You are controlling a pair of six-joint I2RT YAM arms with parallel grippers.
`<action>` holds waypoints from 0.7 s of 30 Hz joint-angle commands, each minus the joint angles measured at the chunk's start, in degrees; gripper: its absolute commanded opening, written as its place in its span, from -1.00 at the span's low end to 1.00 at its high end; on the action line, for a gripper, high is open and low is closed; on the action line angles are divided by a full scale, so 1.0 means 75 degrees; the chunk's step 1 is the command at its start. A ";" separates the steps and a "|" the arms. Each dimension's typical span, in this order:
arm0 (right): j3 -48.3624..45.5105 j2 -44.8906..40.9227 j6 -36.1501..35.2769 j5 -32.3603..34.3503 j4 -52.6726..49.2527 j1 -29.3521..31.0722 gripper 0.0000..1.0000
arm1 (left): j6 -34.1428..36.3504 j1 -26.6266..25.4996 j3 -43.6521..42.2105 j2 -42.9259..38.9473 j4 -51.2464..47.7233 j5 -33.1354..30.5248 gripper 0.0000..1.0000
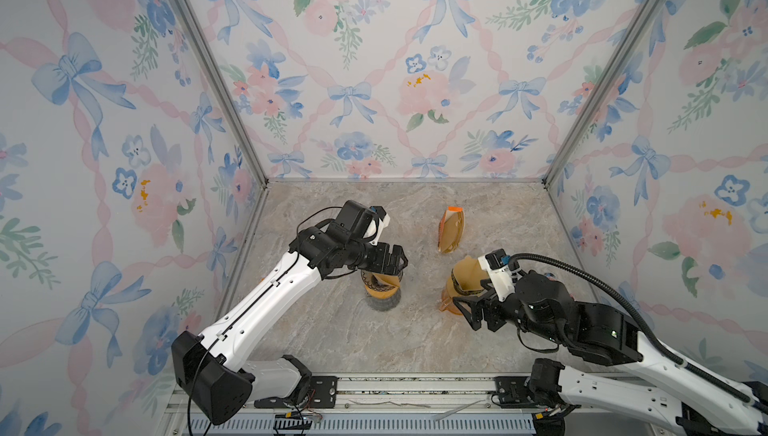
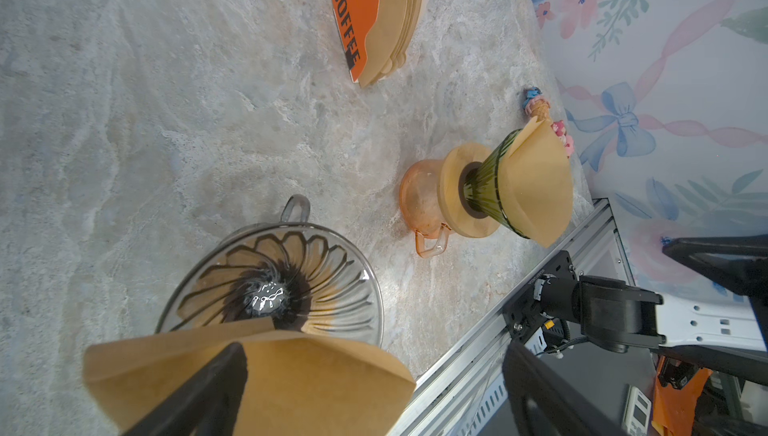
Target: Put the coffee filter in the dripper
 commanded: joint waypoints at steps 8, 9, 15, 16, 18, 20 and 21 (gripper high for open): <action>-0.0147 -0.0253 0.0154 0.0302 -0.0383 -0.0036 0.93 | 0.0211 -0.0078 0.0201 0.0425 -0.0166 -0.0031 0.96; -0.0152 -0.0262 0.0162 0.0302 -0.0374 -0.0033 0.93 | 0.0212 -0.0084 0.0190 0.0420 -0.0168 -0.0029 0.96; -0.0197 -0.0215 0.0174 0.0290 -0.0313 -0.0047 0.93 | 0.0202 -0.0144 -0.0017 0.0403 -0.0164 0.0126 0.96; -0.0218 -0.0208 0.0173 0.0302 -0.0313 -0.0054 0.93 | 0.0200 -0.0158 -0.0059 0.0383 -0.0167 0.0119 0.96; -0.0234 -0.0206 0.0185 0.0302 -0.0290 -0.0055 0.93 | 0.0200 -0.0158 -0.0157 0.0331 -0.0166 0.0035 0.96; -0.0244 -0.0206 0.0187 0.0302 -0.0266 -0.0055 0.93 | 0.0199 -0.0170 -0.0263 0.0278 -0.0167 0.0004 0.96; -0.0247 -0.0197 0.0184 0.0305 -0.0266 -0.0058 0.92 | 0.0183 -0.0183 -0.0311 0.0259 -0.0168 0.0010 0.96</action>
